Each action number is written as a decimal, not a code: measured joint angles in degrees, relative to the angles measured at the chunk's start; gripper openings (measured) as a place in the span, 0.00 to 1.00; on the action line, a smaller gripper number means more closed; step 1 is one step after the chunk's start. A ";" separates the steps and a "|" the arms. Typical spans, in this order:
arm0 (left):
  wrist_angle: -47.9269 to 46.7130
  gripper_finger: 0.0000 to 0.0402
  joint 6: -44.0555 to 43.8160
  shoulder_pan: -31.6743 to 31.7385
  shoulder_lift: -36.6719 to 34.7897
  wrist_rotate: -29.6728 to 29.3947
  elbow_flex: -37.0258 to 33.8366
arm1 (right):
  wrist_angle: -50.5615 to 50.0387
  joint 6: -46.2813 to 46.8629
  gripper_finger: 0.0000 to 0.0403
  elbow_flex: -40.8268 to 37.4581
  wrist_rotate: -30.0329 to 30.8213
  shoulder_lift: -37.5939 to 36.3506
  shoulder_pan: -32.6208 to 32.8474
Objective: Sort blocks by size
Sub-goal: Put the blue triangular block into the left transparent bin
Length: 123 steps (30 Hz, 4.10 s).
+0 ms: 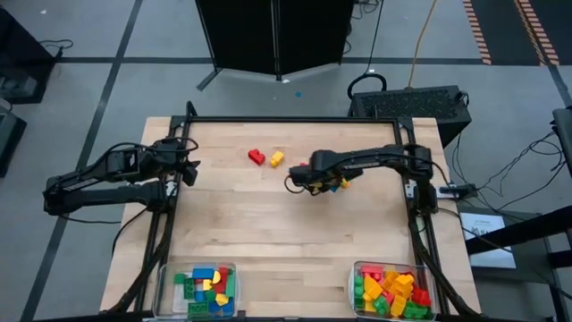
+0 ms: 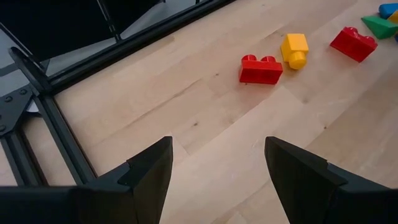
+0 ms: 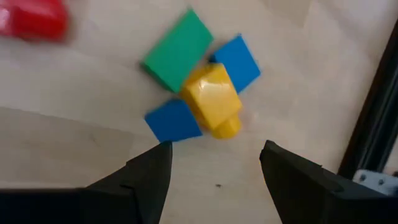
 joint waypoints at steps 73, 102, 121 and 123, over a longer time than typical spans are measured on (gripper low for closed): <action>0.02 0.64 0.38 0.00 0.00 0.32 -0.02 | 29.63 33.64 0.38 -22.52 -2.93 -4.84 -2.81; 0.02 0.64 0.06 0.00 0.00 0.61 -0.02 | 92.92 -21.63 0.28 -2.82 2.16 -2.53 19.42; 0.02 0.64 -0.07 0.00 0.02 0.61 -0.02 | 86.89 -36.70 0.28 39.24 -20.70 28.63 24.58; 0.02 0.64 -0.08 0.00 0.02 0.61 -0.02 | 82.78 -36.66 0.28 43.60 -22.10 31.29 24.62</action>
